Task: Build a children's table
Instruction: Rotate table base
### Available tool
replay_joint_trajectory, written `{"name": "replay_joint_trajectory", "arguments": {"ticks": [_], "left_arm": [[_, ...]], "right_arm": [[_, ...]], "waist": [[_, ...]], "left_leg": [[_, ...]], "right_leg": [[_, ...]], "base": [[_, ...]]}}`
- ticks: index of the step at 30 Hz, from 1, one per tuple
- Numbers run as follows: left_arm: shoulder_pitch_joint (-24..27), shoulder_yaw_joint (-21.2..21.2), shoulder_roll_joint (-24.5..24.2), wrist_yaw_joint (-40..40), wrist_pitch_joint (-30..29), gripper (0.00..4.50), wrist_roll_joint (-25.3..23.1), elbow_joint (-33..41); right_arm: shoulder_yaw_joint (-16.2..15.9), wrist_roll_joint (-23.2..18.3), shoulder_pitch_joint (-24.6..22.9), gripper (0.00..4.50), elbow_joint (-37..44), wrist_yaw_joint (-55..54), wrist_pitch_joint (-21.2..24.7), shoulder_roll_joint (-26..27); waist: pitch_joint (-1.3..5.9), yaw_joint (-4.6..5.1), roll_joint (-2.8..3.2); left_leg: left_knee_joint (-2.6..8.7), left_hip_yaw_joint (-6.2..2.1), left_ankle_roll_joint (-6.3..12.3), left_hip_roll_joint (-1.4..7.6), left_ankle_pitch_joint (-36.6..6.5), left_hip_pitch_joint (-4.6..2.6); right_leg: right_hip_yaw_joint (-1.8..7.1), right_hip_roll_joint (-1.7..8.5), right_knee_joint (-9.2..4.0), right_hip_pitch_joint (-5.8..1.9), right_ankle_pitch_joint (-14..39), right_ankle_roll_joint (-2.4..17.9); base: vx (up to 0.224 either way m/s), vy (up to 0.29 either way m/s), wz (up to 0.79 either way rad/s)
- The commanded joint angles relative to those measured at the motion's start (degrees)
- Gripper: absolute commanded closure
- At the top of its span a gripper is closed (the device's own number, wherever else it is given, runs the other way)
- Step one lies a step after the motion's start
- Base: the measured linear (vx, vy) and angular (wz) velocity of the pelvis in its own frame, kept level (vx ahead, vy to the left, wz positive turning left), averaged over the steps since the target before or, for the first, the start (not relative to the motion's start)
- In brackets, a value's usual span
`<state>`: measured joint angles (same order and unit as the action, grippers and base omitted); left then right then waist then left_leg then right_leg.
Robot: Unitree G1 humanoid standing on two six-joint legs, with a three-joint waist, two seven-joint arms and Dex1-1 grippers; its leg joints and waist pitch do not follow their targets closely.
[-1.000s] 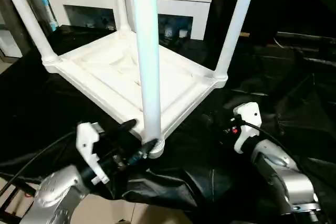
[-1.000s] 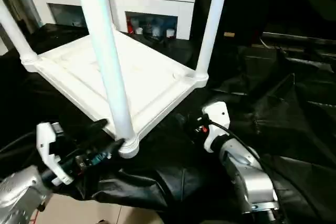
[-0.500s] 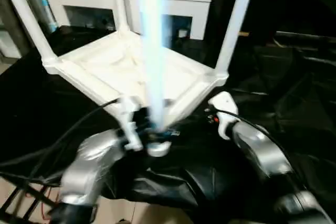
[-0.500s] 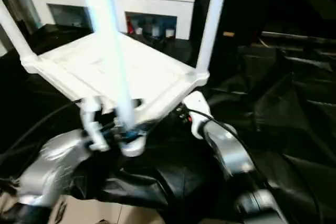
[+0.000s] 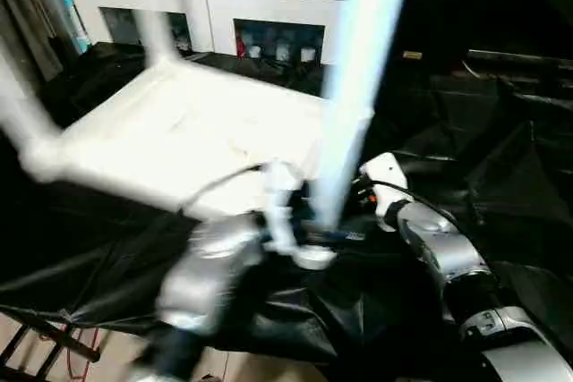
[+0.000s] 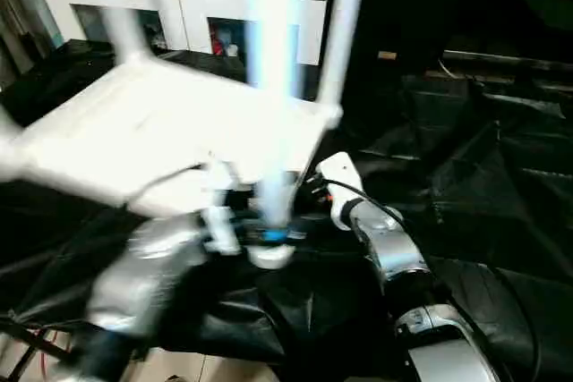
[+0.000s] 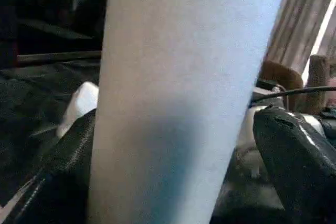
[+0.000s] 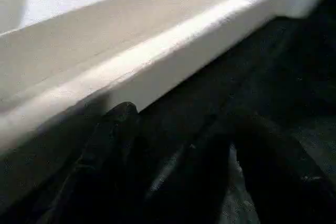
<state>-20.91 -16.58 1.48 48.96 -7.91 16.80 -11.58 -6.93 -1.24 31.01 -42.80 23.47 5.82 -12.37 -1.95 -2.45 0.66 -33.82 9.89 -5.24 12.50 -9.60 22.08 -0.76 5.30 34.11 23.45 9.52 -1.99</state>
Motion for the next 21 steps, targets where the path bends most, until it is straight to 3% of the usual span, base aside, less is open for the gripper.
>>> {"name": "replay_joint_trajectory", "arguments": {"ticks": [1, 2, 3, 5, 6, 7, 9, 10, 13, 15, 16, 19, 20, 21], "left_arm": [[-1.7, -3.4, 1.8, -1.5, 1.9, 0.05, -2.4, -2.2], [-2.1, -3.5, 2.0, -2.7, 2.7, 0.05, -3.5, -3.1], [-3.3, -3.3, 2.2, -6.1, 5.4, 0.05, -6.8, -6.2], [-4.1, -3.2, 1.7, -7.7, 8.0, 0.05, -9.0, -8.3], [-4.1, -2.5, 0.0, -6.7, 8.0, 0.05, -9.1, -8.4], [-4.1, -2.5, 0.0, -6.7, 8.0, 0.05, -9.1, -8.4], [-3.7, -1.8, -2.3, -3.4, 7.1, 0.05, -7.9, -7.5], [-3.1, -1.3, -4.6, 0.5, 5.9, 0.05, -6.5, -6.3], [-2.1, -1.1, -8.4, 6.2, 4.1, 0.05, -4.3, -4.7], [-2.1, -1.3, -12.2, 10.5, 4.0, 0.32, -3.7, -5.3], [-2.5, -1.6, -15.1, 12.8, 3.8, 0.41, -4.4, -6.4], [-3.7, -2.4, -17.7, 13.9, 5.9, 0.45, -7.3, -10.3], [-4.2, -2.7, -18.3, 14.2, 6.6, 0.76, -8.2, -11.8], [-4.6, -2.7, -18.6, 14.6, 6.6, 0.76, -8.5, -12.6]], "right_arm": [[-1.2, 0.4, 0.4, 1.38, -0.2, 0.6, -1.3, 1.5], [-1.1, 0.5, 0.3, 1.38, -0.3, 0.4, -1.4, 1.4], [-0.5, 0.5, 0.0, 1.38, -0.7, 0.0, -2.2, 0.8], [0.4, 0.5, -0.3, 1.38, -1.0, -0.5, -2.8, 0.0], [1.6, 0.0, -1.1, 1.38, -0.4, -0.1, -3.0, -1.5], [1.6, 0.0, -1.1, 1.38, -0.4, -0.1, -3.0, -1.5], [2.7, -0.5, -2.2, 1.38, 1.2, 1.3, -2.9, -3.7], [2.9, -1.0, -3.2, 1.38, 2.9, 3.3, -2.7, -5.1], [3.1, -1.9, -4.8, 1.38, 5.9, 6.4, -2.0, -7.1], [2.9, -3.2, -6.8, 1.38, 9.9, 11.3, -1.1, -9.8], [2.5, -4.2, -8.6, 1.38, 13.3, 15.1, -0.4, -12.2], [1.6, -5.8, -11.9, 1.38, 19.7, 20.7, 1.9, -16.0], [1.4, -6.7, -13.7, 1.38, 22.8, 22.9, 2.8, -17.8], [1.4, -7.5, -15.0, 1.38, 25.3, 24.6, 3.7, -19.0]], "waist": [[3.53, -0.07, 0.07], [3.52, 0.01, -0.03], [3.57, 0.04, 0.72], [3.55, 0.35, 0.34], [3.64, 0.19, 0.87], [3.63, 0.17, 0.73], [3.62, -0.01, 0.85], [3.61, -0.19, 1.43], [3.56, -0.26, 1.61], [3.58, -0.3, 1.86], [3.48, -0.47, 2.0], [3.3, -0.72, 1.86], [3.43, -0.81, 1.96], [3.38, -1.11, 2.08]], "left_leg": [[3.74, 0.86, 1.1, -0.59, -14.5, -0.72], [3.75, 0.81, 1.11, -0.59, -14.6, -0.59], [3.73, 0.71, 1.28, -0.61, -14.8, -0.68], [3.62, 0.74, 2.07, -0.67, -14.8, -0.49], [3.54, 0.74, 2.2, -0.69, -14.4, -0.57], [3.5, 0.79, 2.39, -0.65, -14.3, -0.64], [3.45, 0.86, 2.71, -0.63, -14.0, -0.67], [3.5, 0.79, 2.83, -0.65, -13.9, -0.67], [3.59, 0.78, 3.07, -0.71, -14.2, -0.66], [3.58, 0.76, 3.26, -0.63, -15.1, -0.96], [3.7, 0.74, 3.3, -0.6, -15.7, -0.94], [3.83, 0.81, 3.45, -0.62, -16.8, -0.99], [3.77, 0.84, 3.43, -0.43, -16.8, -1.12], [3.79, 0.86, 3.34, -0.37, -17.2, -1.19]], "right_leg": [[0.14, 0.57, -3.43, -3.06, 6.3, 13.4], [0.11, 0.63, -3.33, -3.19, 6.5, 13.4], [0.08, 0.74, -3.33, -3.15, 7.2, 13.3], [0.0, 0.67, -3.65, -3.27, 7.8, 13.2], [0.0, 0.79, -3.52, -3.23, 8.1, 13.3], [0.0, 0.77, -3.68, -3.15, 8.2, 13.4], [0.0, 0.68, -3.6, -3.06, 8.5, 14.0], [-0.04, 0.67, -3.57, -3.09, 8.6, 14.0], [-0.11, 0.5, -3.43, -3.11, 8.9, 14.2], [-0.17, 0.33, -3.49, -2.94, 9.0, 14.2], [-0.22, 0.29, -3.51, -2.98, 9.4, 14.2], [-0.21, 0.13, -3.79, -2.97, 11.0, 13.4], [-0.1, 0.31, -3.67, -2.93, 11.0, 13.4], [-0.02, 0.44, -3.83, -2.8, 12.1, 13.0]], "base": [[0.0, 0.0, 0.0], [0.0, 0.0, 0.0], [0.0, 0.0, 0.0], [0.0, 0.0, 0.0], [0.0, 0.0, 0.0], [0.0, 0.0, 0.0], [0.0, 0.0, 0.0], [0.0, 0.0, 0.0], [0.0, 0.0, 0.0], [0.0, 0.0, 0.0], [0.0, 0.0, 0.0], [0.0, 0.0, 0.0], [0.0, 0.0, 0.0], [0.0, 0.0, 0.0]]}}
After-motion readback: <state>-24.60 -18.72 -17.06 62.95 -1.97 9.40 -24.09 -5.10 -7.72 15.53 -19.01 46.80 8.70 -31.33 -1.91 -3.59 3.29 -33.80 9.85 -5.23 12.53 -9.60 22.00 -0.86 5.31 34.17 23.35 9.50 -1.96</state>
